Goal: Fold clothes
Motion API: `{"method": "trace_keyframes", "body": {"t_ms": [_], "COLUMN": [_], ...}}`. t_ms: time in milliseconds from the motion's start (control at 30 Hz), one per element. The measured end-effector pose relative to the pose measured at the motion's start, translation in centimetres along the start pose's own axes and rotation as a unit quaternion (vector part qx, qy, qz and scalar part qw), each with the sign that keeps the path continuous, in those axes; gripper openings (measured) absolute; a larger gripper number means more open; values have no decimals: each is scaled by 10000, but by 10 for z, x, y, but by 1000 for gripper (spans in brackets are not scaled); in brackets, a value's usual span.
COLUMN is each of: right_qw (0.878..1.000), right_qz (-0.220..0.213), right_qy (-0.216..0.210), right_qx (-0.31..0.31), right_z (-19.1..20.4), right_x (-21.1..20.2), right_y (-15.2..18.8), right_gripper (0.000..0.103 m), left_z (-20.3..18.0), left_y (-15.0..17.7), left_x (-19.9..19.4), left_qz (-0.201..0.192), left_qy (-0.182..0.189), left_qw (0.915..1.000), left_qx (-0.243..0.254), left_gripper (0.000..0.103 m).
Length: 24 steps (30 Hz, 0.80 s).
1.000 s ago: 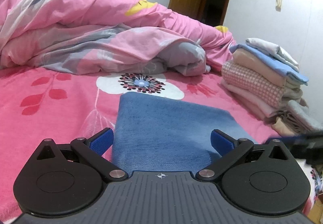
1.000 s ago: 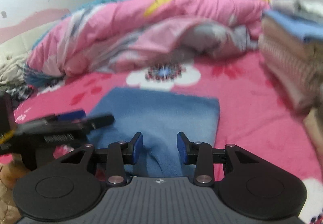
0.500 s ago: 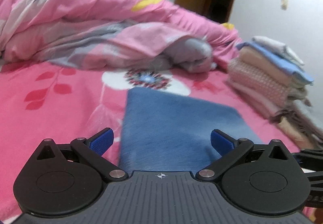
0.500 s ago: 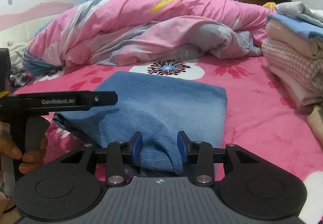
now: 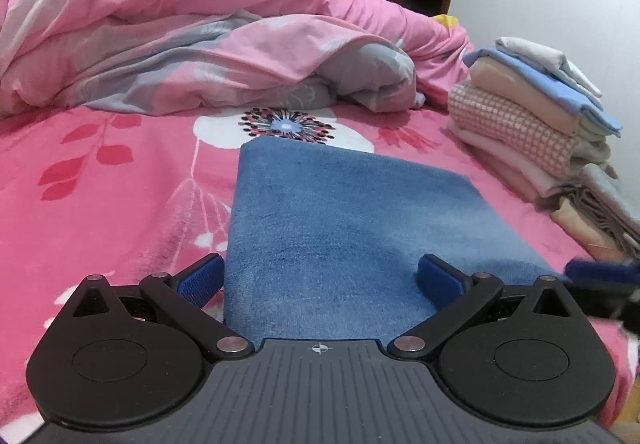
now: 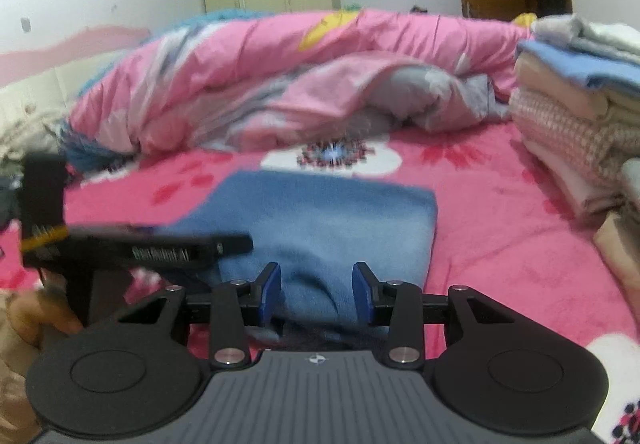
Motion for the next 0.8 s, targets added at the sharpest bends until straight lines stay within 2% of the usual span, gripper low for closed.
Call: {"method": "trace_keyframes", "body": {"t_ms": [133, 200, 333, 467, 600, 700, 800], "right_qw": [9997, 9999, 9993, 9995, 9998, 9999, 9997], "right_qz": [-208, -117, 356, 280, 148, -125, -218], "right_qy": [12, 35, 74, 111, 149, 65, 78], "right_qx": [-87, -69, 19, -60, 4, 90, 60], "right_z": [3, 4, 4, 7, 5, 7, 9], "right_x": [9, 19, 31, 13, 4, 2, 9], "right_y": [-17, -14, 16, 22, 2, -17, -20], "right_gripper": [41, 39, 36, 34, 21, 17, 16], "left_z": [0, 0, 0, 1, 1, 2, 2], "left_y": [-1, -1, -1, -1, -1, -1, -1], "left_x": [-1, -2, -3, -3, -4, -3, -3], "left_qz": [-29, -58, -58, -30, -50, -49, -50], "left_qy": [-36, -52, -29, -10, -20, -13, -6], "left_qw": [10000, 9999, 9999, 10000, 10000, 10000, 10000], "left_qx": [57, 97, 90, 75, 48, 38, 29], "left_gripper": [103, 103, 103, 103, 103, 103, 103]}}
Point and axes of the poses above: each gripper's, at about its wrist camera, not at the fingertips, and x roughly the way its jaws point, z to its left, y to its underside, the point moved 10 cm from there along x, roughly the way its jaws point, and after that the axes turned 9 degrees about -z, right-handed, at the moved point
